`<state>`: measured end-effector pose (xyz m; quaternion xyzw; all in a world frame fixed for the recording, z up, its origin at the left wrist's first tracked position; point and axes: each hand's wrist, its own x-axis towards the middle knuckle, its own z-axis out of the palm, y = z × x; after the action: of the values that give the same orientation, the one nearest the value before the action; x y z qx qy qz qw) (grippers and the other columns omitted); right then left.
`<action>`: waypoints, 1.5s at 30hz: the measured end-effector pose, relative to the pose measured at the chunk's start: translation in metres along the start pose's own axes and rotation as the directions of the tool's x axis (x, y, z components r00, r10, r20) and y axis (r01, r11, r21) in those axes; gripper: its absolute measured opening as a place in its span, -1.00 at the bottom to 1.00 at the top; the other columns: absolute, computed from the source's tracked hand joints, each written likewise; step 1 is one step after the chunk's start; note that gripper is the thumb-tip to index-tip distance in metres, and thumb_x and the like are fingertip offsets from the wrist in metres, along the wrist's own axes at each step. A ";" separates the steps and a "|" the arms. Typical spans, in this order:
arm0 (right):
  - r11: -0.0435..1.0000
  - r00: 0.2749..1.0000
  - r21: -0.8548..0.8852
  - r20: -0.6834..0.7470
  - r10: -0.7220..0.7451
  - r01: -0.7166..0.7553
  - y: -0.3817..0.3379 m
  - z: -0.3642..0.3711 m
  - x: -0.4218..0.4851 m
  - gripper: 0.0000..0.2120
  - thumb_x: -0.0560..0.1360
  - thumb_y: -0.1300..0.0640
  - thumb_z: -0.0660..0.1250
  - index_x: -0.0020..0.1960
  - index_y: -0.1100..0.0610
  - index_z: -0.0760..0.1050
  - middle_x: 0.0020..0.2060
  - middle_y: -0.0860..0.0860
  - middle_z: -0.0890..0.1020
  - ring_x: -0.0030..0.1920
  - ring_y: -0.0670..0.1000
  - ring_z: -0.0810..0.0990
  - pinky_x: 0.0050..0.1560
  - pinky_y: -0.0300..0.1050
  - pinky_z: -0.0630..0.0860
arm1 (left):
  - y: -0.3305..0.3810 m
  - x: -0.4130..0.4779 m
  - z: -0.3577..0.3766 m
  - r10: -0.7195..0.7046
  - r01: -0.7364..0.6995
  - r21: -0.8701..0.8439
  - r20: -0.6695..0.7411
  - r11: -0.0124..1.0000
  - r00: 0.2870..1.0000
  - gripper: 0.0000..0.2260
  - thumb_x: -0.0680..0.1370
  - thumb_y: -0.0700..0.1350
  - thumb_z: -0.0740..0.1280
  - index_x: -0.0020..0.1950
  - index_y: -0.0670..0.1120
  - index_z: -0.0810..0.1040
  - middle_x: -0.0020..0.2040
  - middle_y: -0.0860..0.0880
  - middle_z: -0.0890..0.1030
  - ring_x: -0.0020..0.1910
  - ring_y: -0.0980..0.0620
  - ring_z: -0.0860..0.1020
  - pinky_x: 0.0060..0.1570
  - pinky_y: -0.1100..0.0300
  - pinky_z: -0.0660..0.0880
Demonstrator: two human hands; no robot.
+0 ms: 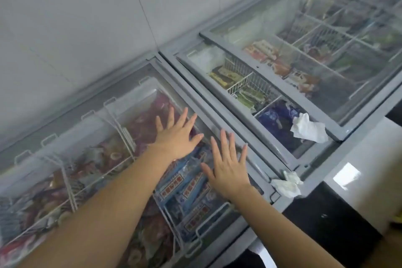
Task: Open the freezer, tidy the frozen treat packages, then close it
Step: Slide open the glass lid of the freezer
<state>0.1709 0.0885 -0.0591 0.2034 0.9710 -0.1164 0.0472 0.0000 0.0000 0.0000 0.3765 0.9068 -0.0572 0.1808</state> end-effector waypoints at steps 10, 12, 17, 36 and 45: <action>0.998 1.000 0.054 0.014 0.011 -0.011 0.023 0.016 0.015 -0.28 0.57 -0.35 -0.16 0.59 0.04 -0.04 0.57 0.19 -0.15 0.55 0.25 -0.11 0.40 0.46 0.01 | 0.022 0.078 -0.001 0.216 -0.250 0.222 0.165 0.942 0.962 -0.40 0.53 0.39 -0.24 0.54 0.24 -0.11 0.58 0.07 -0.26 0.54 -0.09 -0.29 0.40 -0.37 -0.23; 0.998 1.000 0.067 0.002 0.008 -0.008 0.023 0.016 0.014 -0.27 0.56 -0.37 -0.13 0.58 0.05 0.01 0.57 0.19 -0.09 0.55 0.26 -0.05 0.37 0.44 0.08 | 0.021 0.084 -0.002 0.218 -0.249 0.179 0.176 0.952 0.960 -0.45 0.55 0.36 -0.22 0.52 0.25 0.04 0.58 0.10 -0.21 0.54 -0.08 -0.27 0.41 -0.36 -0.21; 0.997 1.000 0.073 -0.021 0.014 -0.012 0.017 0.016 0.012 -0.21 0.52 -0.41 -0.05 0.56 0.08 0.12 0.56 0.22 -0.03 0.52 0.27 0.04 0.30 0.37 0.15 | 0.017 0.081 0.005 0.243 -0.254 0.148 0.092 0.956 0.966 -0.52 0.59 0.29 -0.18 0.46 0.20 0.16 0.58 0.09 -0.03 0.55 -0.09 -0.24 0.40 -0.38 -0.20; 0.892 0.871 0.138 0.196 -0.451 0.431 -0.091 0.051 -0.071 -0.15 0.56 -0.36 -0.04 0.58 0.18 -0.22 0.54 0.11 -0.33 0.55 0.12 -0.28 0.47 0.38 -0.05 | -0.093 -0.078 0.075 -0.052 0.052 0.003 0.014 0.999 0.999 -0.35 0.52 0.41 -0.13 0.49 0.11 0.20 0.58 0.12 -0.10 0.55 -0.02 -0.22 0.44 -0.28 -0.14; 0.672 0.588 0.196 0.353 -0.728 0.714 -0.190 0.074 -0.120 -0.17 0.57 -0.32 -0.12 0.56 0.25 -0.26 0.45 0.08 -0.50 0.48 0.08 -0.46 0.48 0.23 -0.26 | -0.195 -0.207 0.129 -0.214 0.215 -0.073 0.029 0.974 0.977 -0.42 0.51 0.43 -0.18 0.45 0.23 0.15 0.46 0.29 -0.39 0.52 -0.01 -0.33 0.43 -0.26 -0.21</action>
<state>0.2061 -0.1446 -0.0747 -0.2349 0.9357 -0.1807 0.1914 0.0340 -0.3061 -0.0492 0.2688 0.9417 -0.0460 0.1970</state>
